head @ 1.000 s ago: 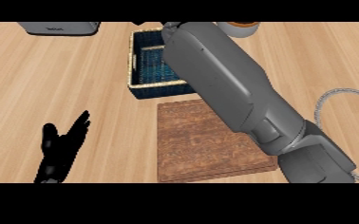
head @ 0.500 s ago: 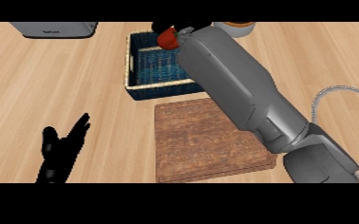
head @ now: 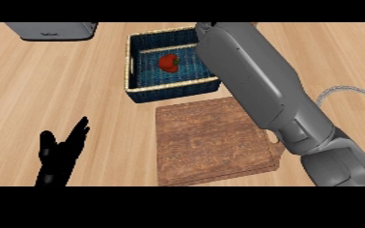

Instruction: Pick the bell pepper from the cutting board and place it in the basket

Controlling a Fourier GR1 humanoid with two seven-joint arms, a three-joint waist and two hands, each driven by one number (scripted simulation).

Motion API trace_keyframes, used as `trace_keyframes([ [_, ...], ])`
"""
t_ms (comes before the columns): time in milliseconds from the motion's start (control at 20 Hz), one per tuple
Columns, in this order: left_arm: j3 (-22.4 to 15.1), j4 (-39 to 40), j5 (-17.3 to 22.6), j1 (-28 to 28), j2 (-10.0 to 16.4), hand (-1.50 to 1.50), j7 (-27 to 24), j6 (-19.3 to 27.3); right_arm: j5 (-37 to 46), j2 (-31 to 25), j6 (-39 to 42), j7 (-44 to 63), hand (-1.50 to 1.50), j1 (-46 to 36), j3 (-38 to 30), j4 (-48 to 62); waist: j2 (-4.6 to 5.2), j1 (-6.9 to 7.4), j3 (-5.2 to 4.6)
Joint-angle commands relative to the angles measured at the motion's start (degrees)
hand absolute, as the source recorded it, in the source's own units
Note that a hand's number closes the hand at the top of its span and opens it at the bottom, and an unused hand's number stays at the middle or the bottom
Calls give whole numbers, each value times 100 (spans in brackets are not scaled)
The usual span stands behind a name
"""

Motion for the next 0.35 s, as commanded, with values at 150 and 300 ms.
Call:
trace_keyframes([
  [150,-42,169,-116,139,-197,0,24,170,212,-717,-10,712,-150,672,-304,-1241,-19,-158,-57],
  [300,110,290,-33,256,-64,0,-59,34,127,-1110,505,987,-150,1050,-419,-2001,-34,-196,-58],
])
